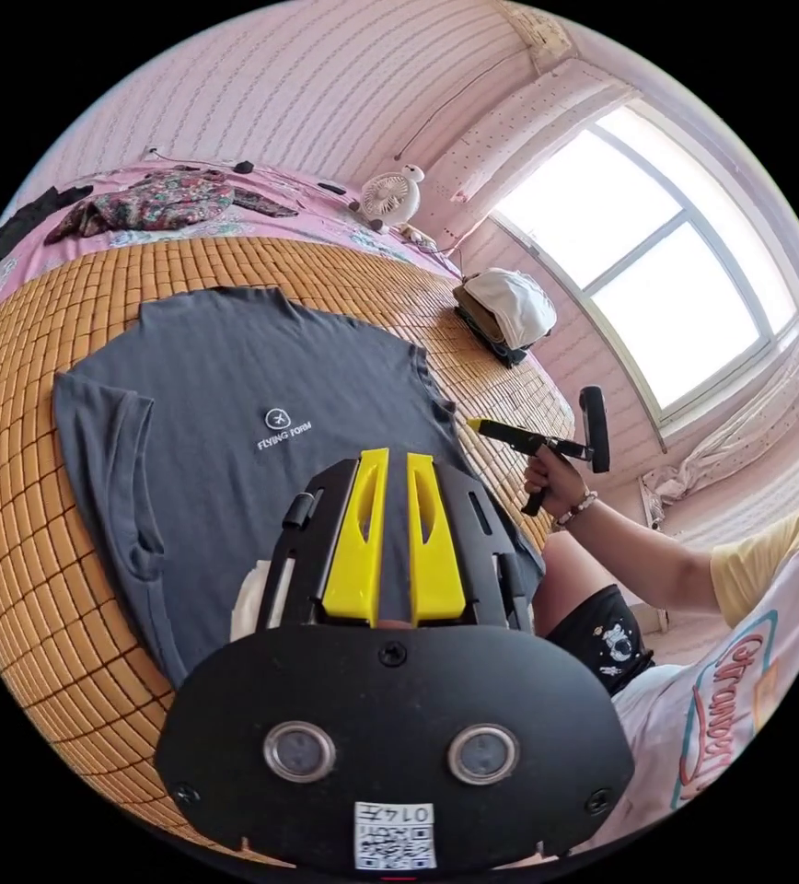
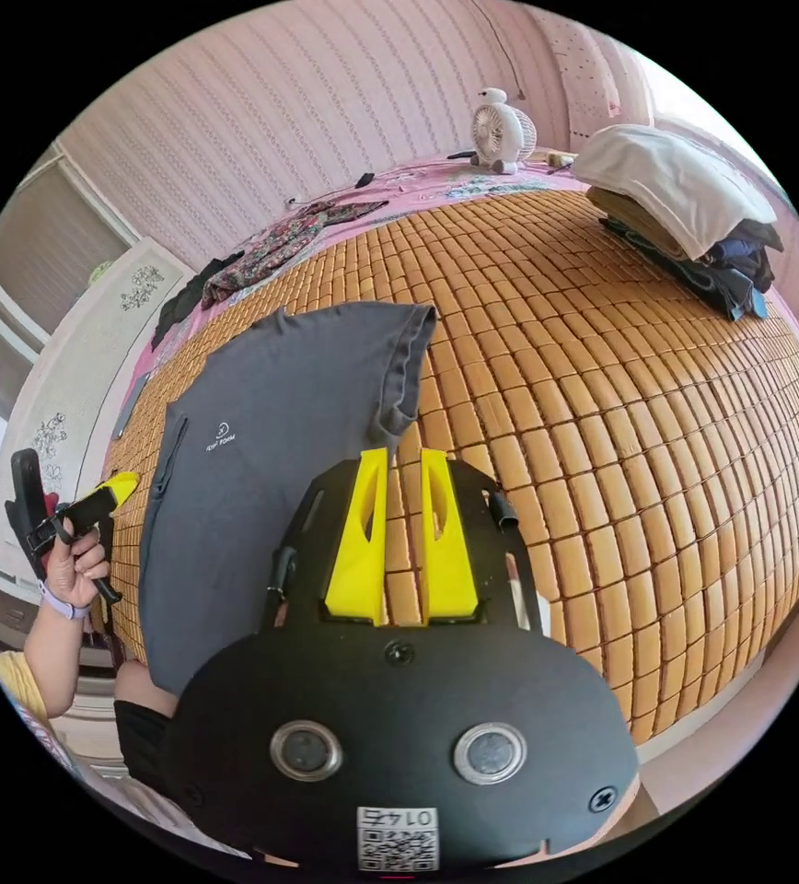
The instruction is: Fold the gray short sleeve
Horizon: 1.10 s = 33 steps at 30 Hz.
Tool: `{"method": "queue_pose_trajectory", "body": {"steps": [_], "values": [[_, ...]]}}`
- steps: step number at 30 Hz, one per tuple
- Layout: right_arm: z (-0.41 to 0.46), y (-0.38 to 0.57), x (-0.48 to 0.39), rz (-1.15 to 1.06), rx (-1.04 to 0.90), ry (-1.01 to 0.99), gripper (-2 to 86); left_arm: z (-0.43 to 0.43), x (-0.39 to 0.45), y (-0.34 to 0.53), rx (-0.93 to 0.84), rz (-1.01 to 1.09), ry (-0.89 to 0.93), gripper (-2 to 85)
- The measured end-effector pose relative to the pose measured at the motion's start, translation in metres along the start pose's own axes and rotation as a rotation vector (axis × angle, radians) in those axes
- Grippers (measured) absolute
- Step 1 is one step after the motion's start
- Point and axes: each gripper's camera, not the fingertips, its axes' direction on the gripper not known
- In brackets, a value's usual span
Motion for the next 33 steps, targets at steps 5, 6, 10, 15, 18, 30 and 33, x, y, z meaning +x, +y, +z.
{"method": "queue_pose_trajectory", "body": {"steps": [5, 6, 10, 15, 18, 30, 33], "values": [[0.007, -0.024, 0.015, 0.039, 0.005, -0.096, 7.8, 0.083, 0.026, -0.086, -0.110, 0.091, 0.023, 4.1], [0.009, -0.028, 0.017, 0.032, -0.013, -0.120, 6.9, 0.093, 0.028, -0.094, -0.117, 0.094, 0.026, 4.3], [0.008, -0.029, 0.028, 0.035, -0.008, -0.145, 3.1, 0.163, 0.048, -0.144, -0.169, 0.196, -0.081, 4.6], [-0.002, -0.026, 0.048, 0.048, 0.006, -0.239, 2.0, 0.235, 0.062, -0.186, -0.215, 0.210, -0.141, 5.9], [-0.007, -0.025, 0.053, 0.040, 0.002, -0.258, 1.8, 0.265, 0.059, -0.203, -0.216, 0.139, -0.167, 6.2], [-0.063, 0.004, 0.011, -0.340, 0.128, -0.361, 5.6, 0.191, 0.020, -0.189, -0.003, 0.099, -0.199, -0.2], [-0.071, 0.016, 0.004, -0.377, 0.126, -0.419, 7.0, 0.148, -0.007, -0.167, 0.018, 0.076, -0.283, 3.1]]}}
